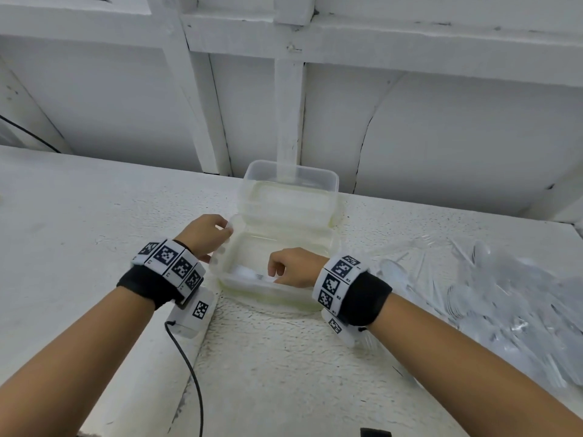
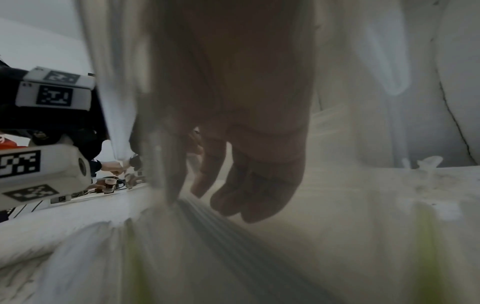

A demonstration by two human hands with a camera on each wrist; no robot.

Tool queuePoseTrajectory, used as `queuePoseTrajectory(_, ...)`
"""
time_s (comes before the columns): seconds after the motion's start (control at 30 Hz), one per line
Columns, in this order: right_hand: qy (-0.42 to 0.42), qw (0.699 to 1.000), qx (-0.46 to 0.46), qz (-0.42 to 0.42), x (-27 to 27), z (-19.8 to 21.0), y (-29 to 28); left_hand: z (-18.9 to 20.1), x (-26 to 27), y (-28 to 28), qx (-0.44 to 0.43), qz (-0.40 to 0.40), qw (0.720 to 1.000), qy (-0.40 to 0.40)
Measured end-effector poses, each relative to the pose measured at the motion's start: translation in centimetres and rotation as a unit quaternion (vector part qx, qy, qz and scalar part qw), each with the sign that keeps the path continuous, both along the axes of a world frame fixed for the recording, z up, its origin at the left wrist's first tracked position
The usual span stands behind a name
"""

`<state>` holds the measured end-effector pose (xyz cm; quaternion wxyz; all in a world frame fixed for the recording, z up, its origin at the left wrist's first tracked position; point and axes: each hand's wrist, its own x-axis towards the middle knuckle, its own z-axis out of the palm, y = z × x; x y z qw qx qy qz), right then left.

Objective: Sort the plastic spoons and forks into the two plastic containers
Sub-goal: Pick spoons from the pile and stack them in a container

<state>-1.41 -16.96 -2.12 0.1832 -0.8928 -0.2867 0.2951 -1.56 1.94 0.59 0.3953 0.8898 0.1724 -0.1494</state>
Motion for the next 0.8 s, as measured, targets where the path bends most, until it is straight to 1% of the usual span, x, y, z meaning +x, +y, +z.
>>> queuePoseTrajectory(0.2,0.016,1.0,0.001,-0.013,0.3,0.0,0.0,-0.2,0.1,0.3,-0.009,0.002,1.0,0.002)
queuePoseTrajectory(0.4,0.002,1.0,0.003,-0.03,0.2,0.6,-0.6,0.2,0.1,0.7,0.05,-0.014,0.999,-0.003)
queuePoseTrajectory(0.47,-0.018,0.999,0.021,-0.041,-0.1,1.3,-1.0,0.7,-0.2,0.4,0.092,-0.018,0.995,-0.037)
queuePoseTrajectory(0.57,-0.073,0.994,0.06,-0.057,-0.9,2.8,-2.6,2.2,-1.2,-1.2,0.123,-0.028,0.984,-0.13)
queuePoseTrajectory(0.63,-0.103,0.987,0.093,-0.086,-1.8,4.1,-4.6,3.4,-2.3,-3.1,0.1,-0.043,0.974,-0.2)
queuePoseTrajectory(0.7,-0.125,0.978,0.115,-0.119,-2.9,5.4,-7.4,4.2,-3.4,-5.4,0.067,-0.073,0.962,-0.253)
queuePoseTrajectory(0.8,-0.148,0.967,0.114,-0.173,-4.5,6.7,-12.3,4.7,-5.0,-9.7,0.011,-0.148,0.947,-0.285)
